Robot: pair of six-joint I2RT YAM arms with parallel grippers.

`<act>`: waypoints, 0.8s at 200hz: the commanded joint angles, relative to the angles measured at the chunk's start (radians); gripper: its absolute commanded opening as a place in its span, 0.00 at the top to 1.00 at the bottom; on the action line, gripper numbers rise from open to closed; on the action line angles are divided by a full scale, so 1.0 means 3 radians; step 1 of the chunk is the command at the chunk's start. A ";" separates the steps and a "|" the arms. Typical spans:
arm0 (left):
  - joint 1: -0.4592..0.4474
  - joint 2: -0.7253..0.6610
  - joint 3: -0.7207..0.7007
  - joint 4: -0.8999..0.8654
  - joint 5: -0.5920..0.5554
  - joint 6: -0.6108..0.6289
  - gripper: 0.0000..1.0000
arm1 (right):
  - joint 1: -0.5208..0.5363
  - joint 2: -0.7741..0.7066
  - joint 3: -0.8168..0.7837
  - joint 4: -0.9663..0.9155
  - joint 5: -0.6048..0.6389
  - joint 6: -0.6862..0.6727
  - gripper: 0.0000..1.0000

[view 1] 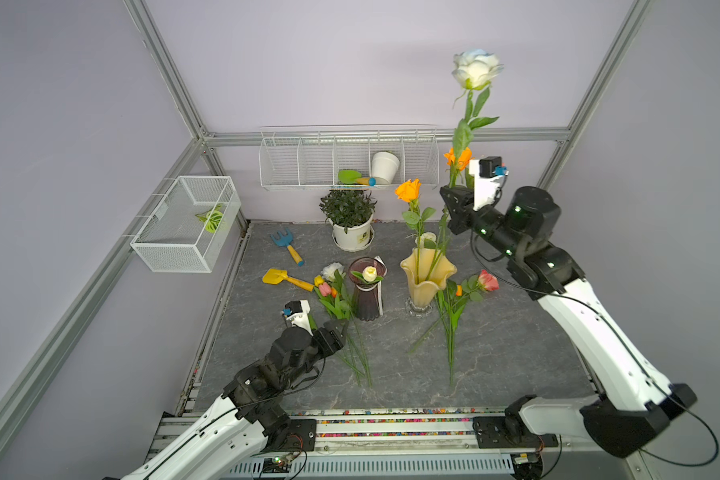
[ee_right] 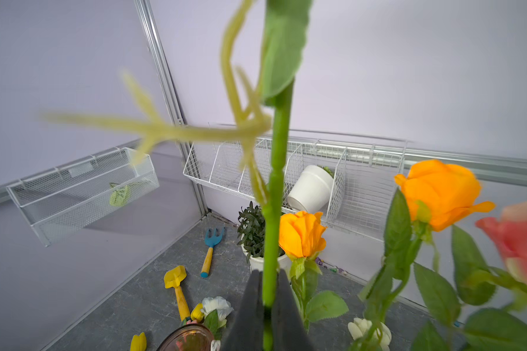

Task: Arrange the flowers in different vases according to their variety
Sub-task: Insert the flower into the vase.

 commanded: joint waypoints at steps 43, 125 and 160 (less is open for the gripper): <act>-0.0012 -0.0223 -0.0248 -0.0512 -0.0443 -0.1150 0.19 | 0.0016 0.0133 -0.0529 0.0476 -0.0037 0.0134 1.00; 0.0280 0.0240 -0.0366 -0.0224 -0.0061 -0.1478 0.12 | 0.0055 -0.0229 -0.1172 0.0168 -0.0098 0.0210 0.48; 0.0528 0.0484 -0.0434 -0.0011 0.0165 -0.1502 0.14 | 0.0080 -0.0489 -0.1321 -0.0119 -0.0267 0.0149 0.49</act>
